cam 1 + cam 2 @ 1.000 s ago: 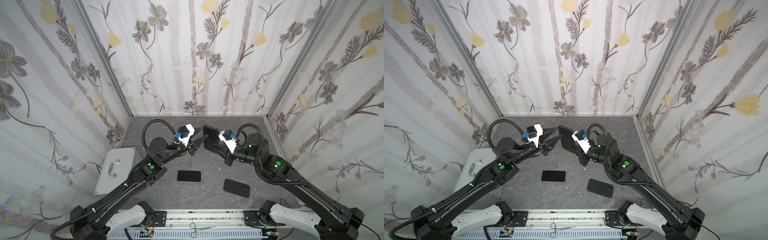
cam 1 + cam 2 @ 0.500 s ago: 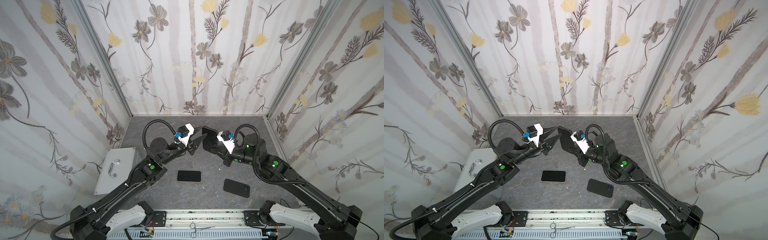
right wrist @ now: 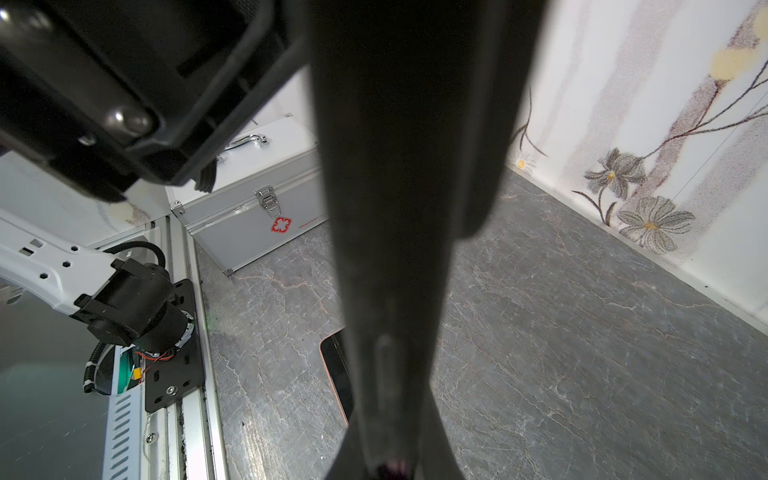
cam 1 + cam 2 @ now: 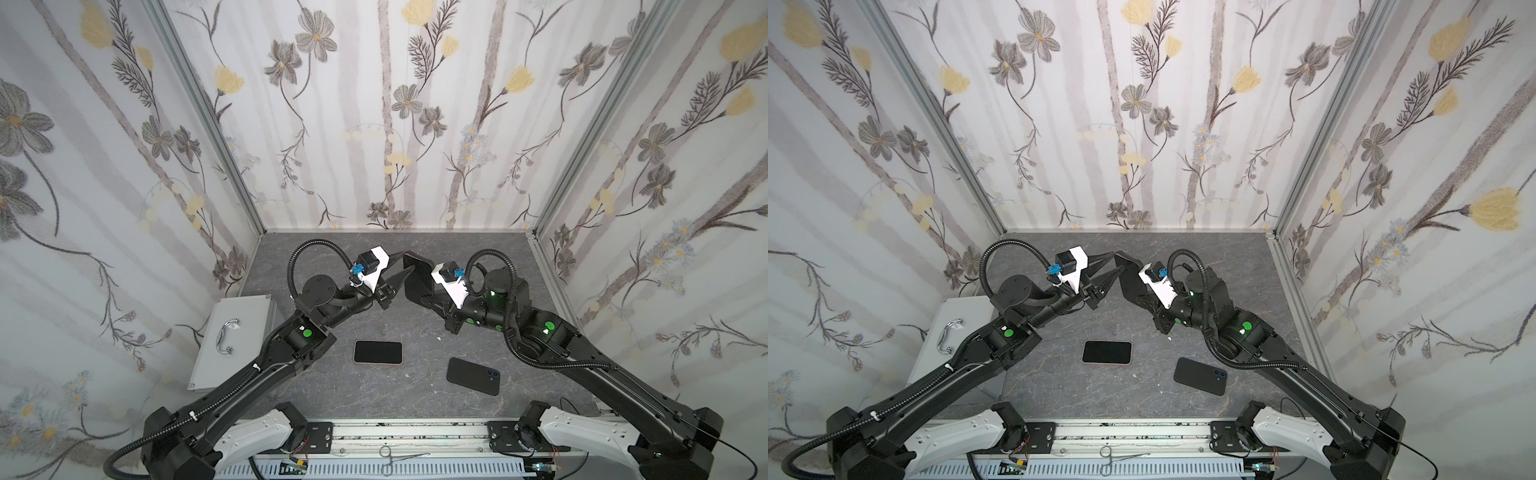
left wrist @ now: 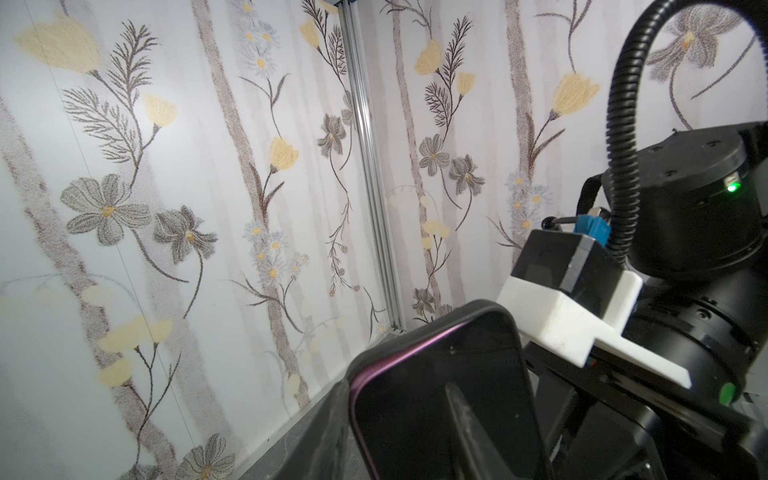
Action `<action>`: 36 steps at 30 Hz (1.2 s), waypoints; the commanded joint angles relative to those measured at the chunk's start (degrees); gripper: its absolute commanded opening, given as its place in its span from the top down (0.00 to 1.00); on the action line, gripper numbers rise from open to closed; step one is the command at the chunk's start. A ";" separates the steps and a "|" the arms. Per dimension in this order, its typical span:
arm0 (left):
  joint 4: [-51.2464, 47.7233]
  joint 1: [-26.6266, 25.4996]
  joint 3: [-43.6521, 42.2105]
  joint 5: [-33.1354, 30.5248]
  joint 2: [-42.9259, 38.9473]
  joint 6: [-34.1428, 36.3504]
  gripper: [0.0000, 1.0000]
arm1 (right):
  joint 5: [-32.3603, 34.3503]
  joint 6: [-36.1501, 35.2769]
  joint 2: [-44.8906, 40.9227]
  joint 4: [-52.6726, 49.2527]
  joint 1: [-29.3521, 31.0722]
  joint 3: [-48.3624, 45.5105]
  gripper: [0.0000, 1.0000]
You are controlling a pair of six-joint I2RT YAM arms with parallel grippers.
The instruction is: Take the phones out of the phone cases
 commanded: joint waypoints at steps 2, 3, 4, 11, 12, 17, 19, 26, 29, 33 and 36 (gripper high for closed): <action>-1.10 -0.17 -0.42 7.44 0.55 -1.52 0.62 | -6.34 -5.07 -0.17 4.71 0.49 0.85 1.00; -1.19 -0.17 -0.56 7.93 0.55 -1.65 0.62 | -6.68 -5.36 -0.17 4.52 0.53 0.85 1.00; -1.30 -0.17 -0.55 8.53 0.55 -1.72 0.61 | -7.04 -5.58 -0.17 4.45 0.47 0.85 1.00; -2.87 0.34 -0.31 15.87 0.72 -4.33 0.62 | -8.13 -6.12 -1.14 3.28 0.46 1.39 1.00; -3.24 0.51 -0.23 17.23 0.81 -4.91 0.62 | -8.35 -6.53 -1.23 2.86 0.50 1.76 1.00; -3.73 1.55 -0.55 24.21 0.68 -7.96 0.64 | -9.43 -7.71 -2.39 2.30 0.34 2.30 1.00; -3.74 1.89 -0.66 27.23 0.47 -9.12 0.64 | -10.55 -7.81 -2.87 2.30 -0.39 2.52 1.00; -3.65 1.94 0.47 36.83 1.51 -12.54 0.69 | -16.15 -7.80 -3.57 3.30 -2.78 2.93 1.00; -2.64 1.93 0.83 40.28 1.47 -14.30 0.71 | -17.75 -6.77 -4.71 5.76 -3.79 1.97 1.00; 0.08 1.68 0.50 42.22 0.95 -16.75 0.75 | -19.41 -4.90 -5.46 10.47 -5.07 0.67 1.00; 0.89 1.59 0.56 41.54 0.49 -16.91 0.83 | -20.49 -4.25 -4.49 12.19 -5.08 1.03 1.00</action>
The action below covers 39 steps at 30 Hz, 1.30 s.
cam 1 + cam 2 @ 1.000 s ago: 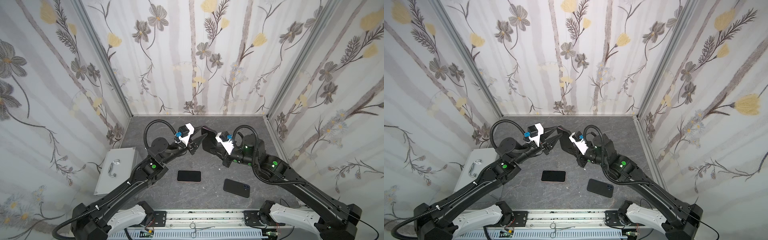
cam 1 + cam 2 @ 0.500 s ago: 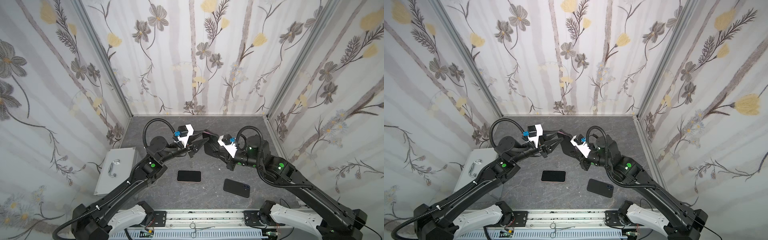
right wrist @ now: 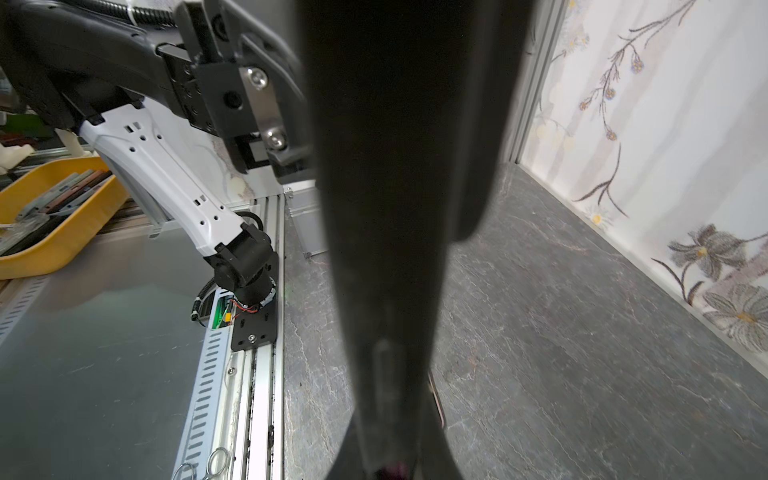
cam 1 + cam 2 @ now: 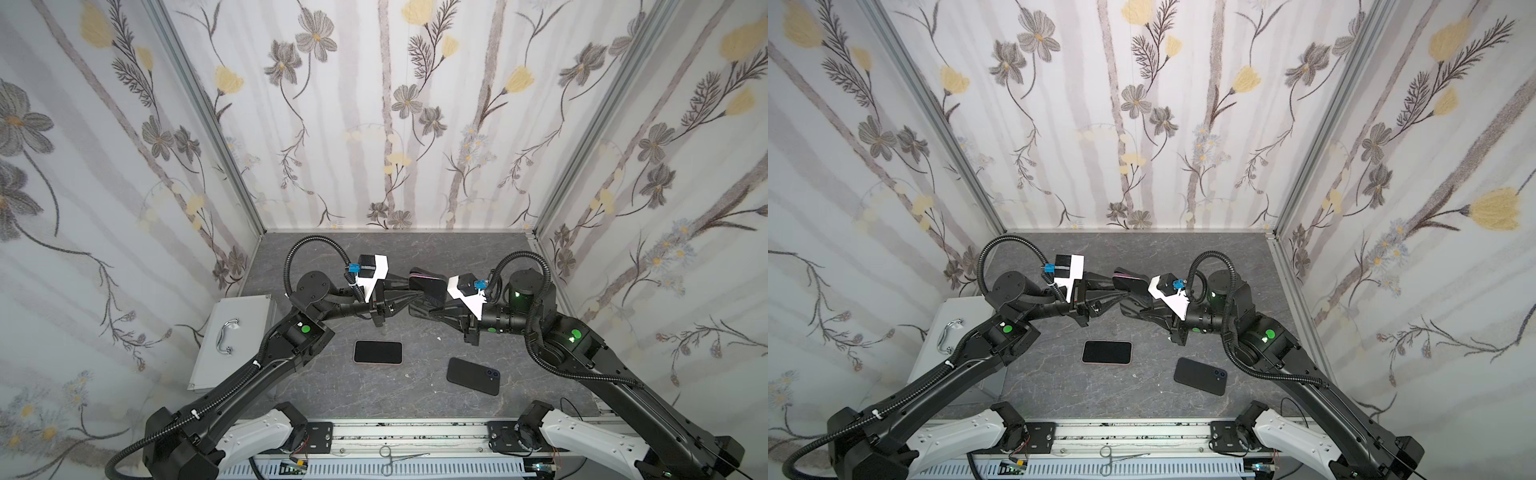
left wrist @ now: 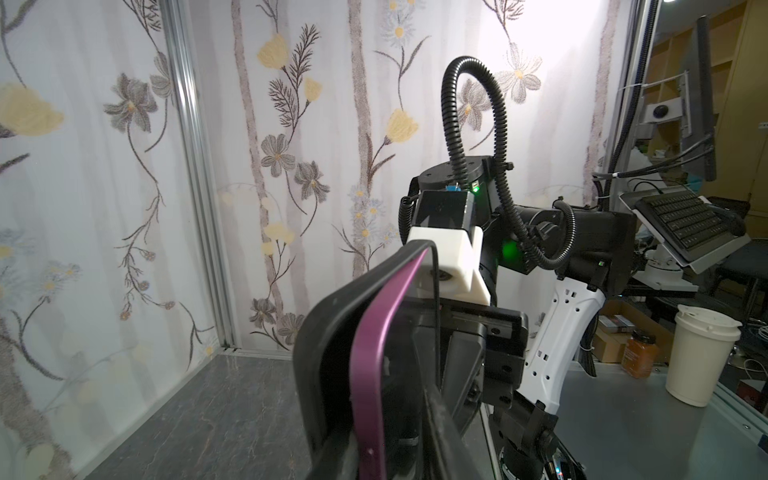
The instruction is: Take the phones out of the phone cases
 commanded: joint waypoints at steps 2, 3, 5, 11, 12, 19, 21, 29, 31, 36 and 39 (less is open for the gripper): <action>-2.27 -0.80 -0.30 10.01 -0.53 -1.17 0.88 | -0.83 2.92 1.21 16.07 -0.17 0.25 1.00; -2.29 -0.80 -0.43 9.32 -0.82 -1.07 0.90 | -0.66 3.03 1.20 16.08 -0.29 0.08 1.00; -2.17 -0.84 -1.16 6.89 -1.81 -0.63 0.97 | 0.20 3.46 0.82 15.95 -0.77 -0.55 0.99; -3.87 0.47 -4.16 -2.92 -5.53 2.77 1.00 | 5.00 5.04 -2.00 13.34 -3.85 -2.80 0.45; -5.94 0.49 -3.78 -4.18 -5.66 4.46 1.00 | 6.77 5.57 -2.65 12.90 -4.39 -3.02 0.40; -26.85 0.31 3.27 -11.41 -1.70 19.48 1.00 | 11.59 8.37 -2.55 5.94 -6.45 2.54 0.36; -29.27 -0.03 3.63 -12.80 -1.30 23.55 1.00 | 9.06 6.53 0.99 -0.79 -6.58 7.26 0.38; -39.88 -1.32 7.93 -17.03 2.34 35.87 1.00 | 2.55 1.00 10.81 -18.26 -6.33 19.80 0.44; -40.45 -1.52 8.13 -16.54 2.91 36.90 1.00 | 1.80 -0.27 12.75 -20.13 -5.81 21.03 0.45; -41.44 -2.09 8.75 -16.27 4.29 38.29 1.00 | 1.66 -1.94 16.73 -22.00 -3.37 23.42 0.45; -41.81 -2.25 8.85 -16.16 3.94 38.88 1.00 | 1.95 -1.97 18.72 -22.85 -2.72 24.61 0.47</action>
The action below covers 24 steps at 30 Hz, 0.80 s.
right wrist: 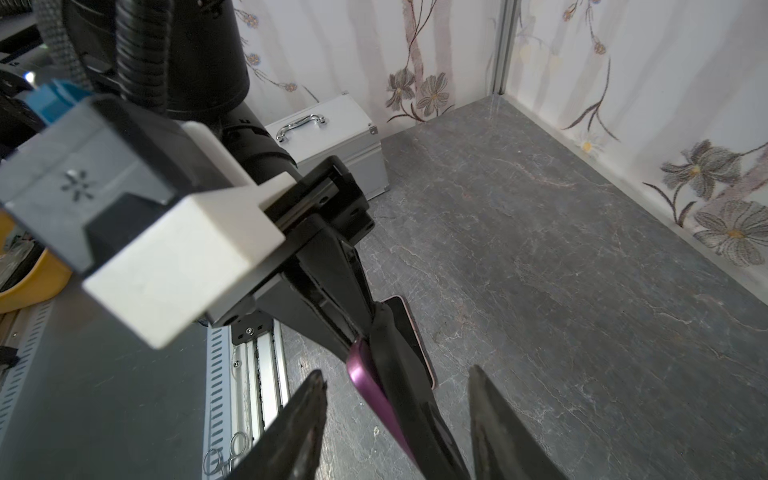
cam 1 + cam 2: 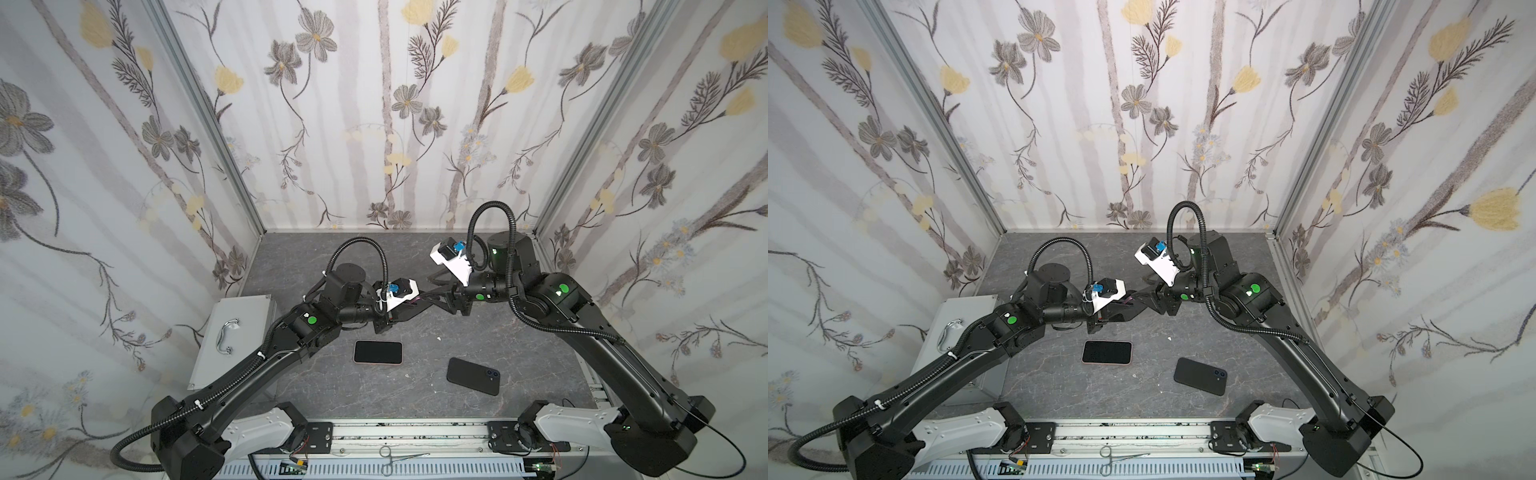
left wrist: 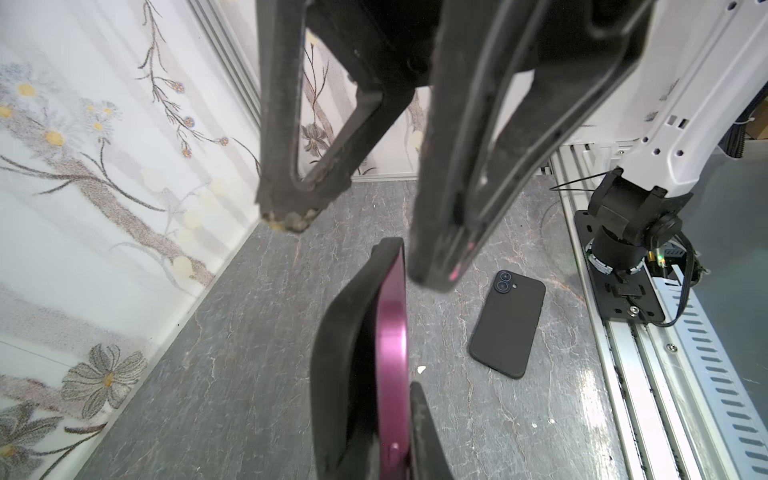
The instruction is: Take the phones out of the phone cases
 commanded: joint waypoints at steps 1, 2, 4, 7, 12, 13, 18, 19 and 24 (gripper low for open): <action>1.18 -0.11 0.86 0.31 -0.45 2.82 1.00 | -1.25 -1.65 1.46 -1.52 0.34 1.03 0.48; 1.13 -0.04 0.78 0.19 -0.55 3.07 1.00 | -1.30 -1.66 1.65 -1.25 0.38 0.88 0.48; 1.09 -0.04 0.77 -0.03 -0.55 3.37 1.00 | -0.44 -1.73 2.25 -1.33 0.45 0.94 0.49; 1.04 -0.08 0.77 0.85 -0.38 3.35 1.00 | 1.36 -1.35 3.06 -1.52 0.31 1.29 0.52; 0.96 -0.28 0.27 1.10 -0.71 3.53 1.00 | 1.28 0.47 3.34 0.08 0.31 0.95 0.53; 0.96 -0.25 0.14 1.02 -0.72 3.55 1.00 | 0.42 0.47 3.26 0.48 0.30 0.74 0.52; 0.96 -0.30 -0.11 0.99 -0.88 3.25 1.00 | -0.86 1.82 2.31 3.00 0.13 -0.36 0.49; 0.96 -0.39 -0.11 1.01 -0.90 3.18 1.00 | -0.86 2.12 2.13 3.32 0.13 -0.61 0.49; 0.96 -0.52 -0.55 1.07 -1.26 2.89 1.00 | -3.04 2.90 1.85 4.46 -0.05 -1.48 0.43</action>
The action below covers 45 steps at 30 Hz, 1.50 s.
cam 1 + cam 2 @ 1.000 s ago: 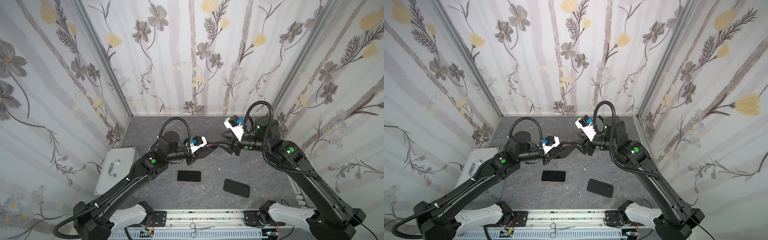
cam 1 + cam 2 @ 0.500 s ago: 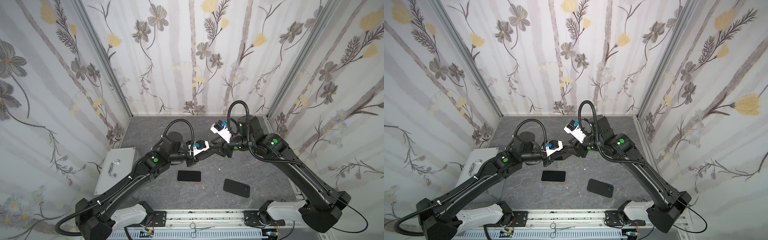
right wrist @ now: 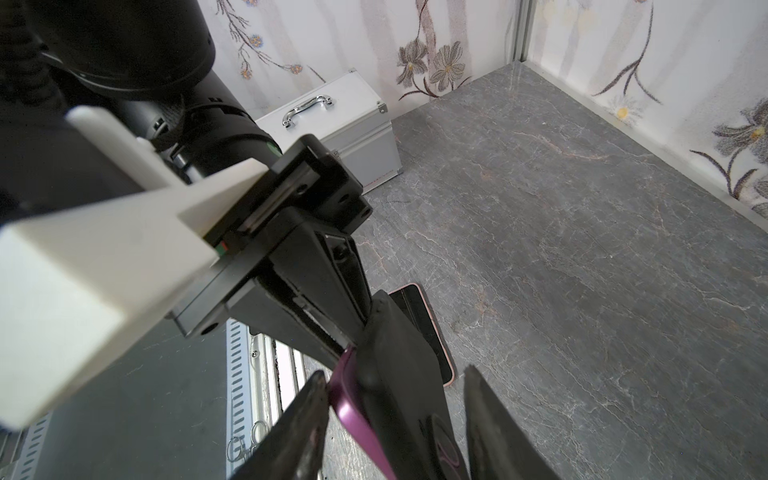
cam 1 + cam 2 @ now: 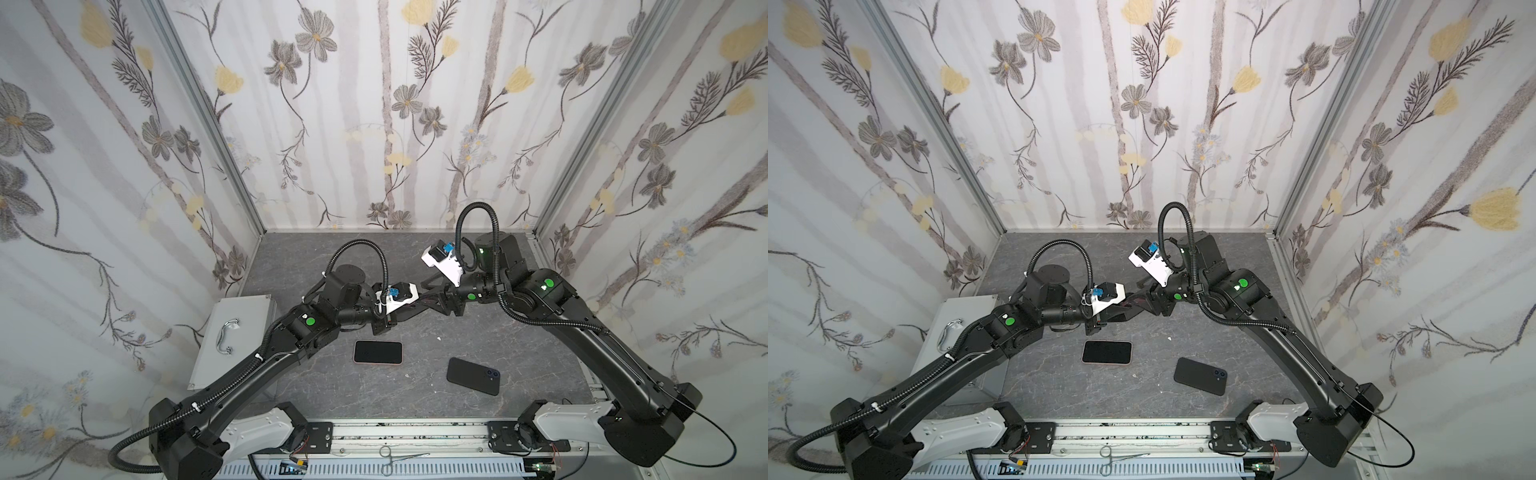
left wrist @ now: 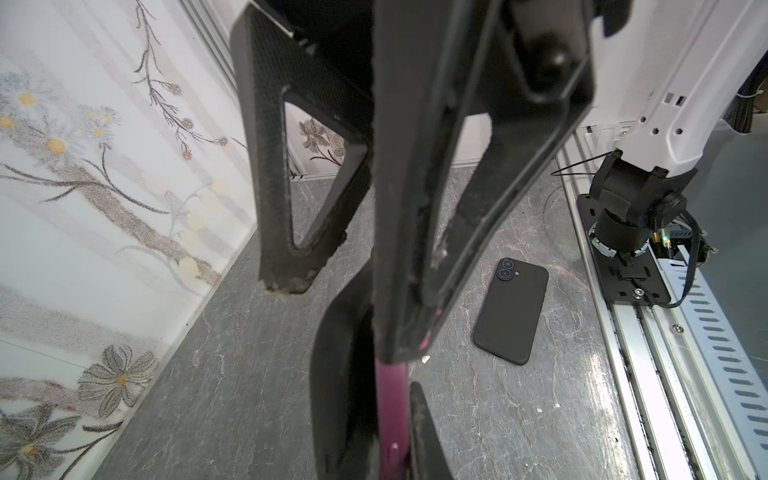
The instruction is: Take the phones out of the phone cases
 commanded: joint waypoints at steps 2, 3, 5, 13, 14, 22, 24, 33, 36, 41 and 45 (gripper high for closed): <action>2.44 -0.24 -0.38 1.49 -0.40 0.82 1.00 | -2.09 1.09 -0.27 5.01 -0.12 -0.87 0.42; 2.46 -0.35 -0.48 1.49 -0.48 0.74 1.00 | -2.20 1.40 -0.27 5.31 -0.12 -0.90 0.41; 2.49 -0.33 -0.65 1.43 -0.65 0.63 1.00 | -2.29 1.95 -0.45 5.79 -0.15 -1.17 0.41; 2.49 -0.63 -1.24 0.44 -1.62 0.64 1.00 | -0.71 1.61 -0.31 4.62 -0.18 -2.53 0.46; 2.49 -0.59 -1.27 0.51 -1.63 0.64 1.00 | -0.07 1.36 0.06 3.84 -0.20 -2.43 0.46; 2.57 -0.81 -1.54 0.71 -2.18 0.36 1.00 | 7.18 1.32 1.34 2.10 -0.03 -2.60 0.50; 2.57 -0.76 -1.51 0.61 -2.15 0.39 1.00 | 8.19 0.25 1.65 1.20 -0.02 -2.58 0.50; 2.57 -0.99 -1.17 1.75 -2.77 0.10 1.00 | 11.18 -2.73 2.21 -1.06 -0.03 -3.84 0.52; 2.57 -1.01 -0.85 1.97 -2.85 0.11 1.00 | 10.58 -3.98 2.53 -1.74 -0.07 -3.92 0.54; 2.66 -0.98 -0.60 2.37 -2.86 -0.30 1.00 | 4.53 -5.86 2.45 -2.47 -0.12 -3.92 0.58; 2.66 -1.02 -0.79 2.04 -2.77 -0.05 1.00 | -2.85 -7.90 2.51 -2.60 -0.12 -3.91 0.62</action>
